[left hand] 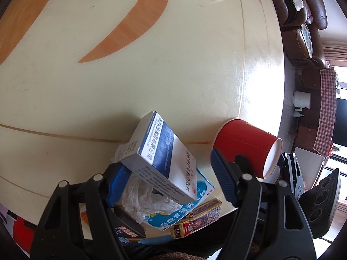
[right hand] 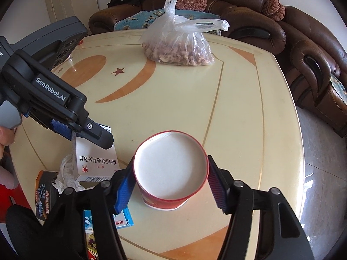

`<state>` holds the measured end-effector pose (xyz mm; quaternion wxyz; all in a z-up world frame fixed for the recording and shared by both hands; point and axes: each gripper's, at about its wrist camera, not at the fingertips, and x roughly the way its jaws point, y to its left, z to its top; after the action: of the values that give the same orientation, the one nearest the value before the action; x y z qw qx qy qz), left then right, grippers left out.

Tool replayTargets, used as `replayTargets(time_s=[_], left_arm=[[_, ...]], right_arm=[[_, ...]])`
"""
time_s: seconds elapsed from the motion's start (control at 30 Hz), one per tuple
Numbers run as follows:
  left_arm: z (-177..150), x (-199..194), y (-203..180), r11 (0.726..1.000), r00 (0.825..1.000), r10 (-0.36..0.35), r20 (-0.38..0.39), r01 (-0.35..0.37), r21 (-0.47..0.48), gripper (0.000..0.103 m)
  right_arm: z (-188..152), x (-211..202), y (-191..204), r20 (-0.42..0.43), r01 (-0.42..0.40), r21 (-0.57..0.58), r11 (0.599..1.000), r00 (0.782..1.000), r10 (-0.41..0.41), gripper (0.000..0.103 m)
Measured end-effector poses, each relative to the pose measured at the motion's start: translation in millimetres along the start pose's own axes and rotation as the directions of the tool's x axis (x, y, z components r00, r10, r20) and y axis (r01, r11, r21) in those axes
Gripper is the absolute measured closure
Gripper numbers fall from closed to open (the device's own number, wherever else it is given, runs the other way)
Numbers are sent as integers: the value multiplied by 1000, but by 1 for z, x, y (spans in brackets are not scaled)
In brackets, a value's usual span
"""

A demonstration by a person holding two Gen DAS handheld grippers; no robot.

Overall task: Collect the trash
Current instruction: 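Grasp the white medicine box with the left tool while the right tool grasps the red cup, then carry the medicine box and red cup over the pink trash bin with both tools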

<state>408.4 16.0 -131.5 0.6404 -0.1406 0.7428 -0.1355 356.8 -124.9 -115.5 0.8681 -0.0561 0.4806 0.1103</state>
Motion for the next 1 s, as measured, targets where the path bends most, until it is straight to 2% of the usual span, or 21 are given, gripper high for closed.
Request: replayTargets(time_s=[0.1,0.33,0.47,0.57,0.77,1.0], left_arm=[[1,-1,1,1000,1000,-3,-4,3,-8,49],[1,-2,-2,1000,1000,-9,-12,9,-12,56],[3,-1,-9,1000,1000,-7,-16,7,-9,65],[4,0,-13,1000,1000,12,-21,-12,-8,66],[2,-2,-22,999,999,37,-9,-37,2,76],[-4,-9,-28,997,998,63,19,-64,36,79]], right_arm=[[-1,0,-2,-2,2,2,1000,1000,-2,43],[-3,-2,-3,-6,0,3,1000,1000,0,43],[-4,-2,-3,-8,-1,0,1000,1000,1,43],[-5,-3,-3,-6,-4,3,1000,1000,4,43],[-5,-7,-5,2,-1,2,1000,1000,1,44],[-3,-19,-9,28,22,5,1000,999,-22,44]])
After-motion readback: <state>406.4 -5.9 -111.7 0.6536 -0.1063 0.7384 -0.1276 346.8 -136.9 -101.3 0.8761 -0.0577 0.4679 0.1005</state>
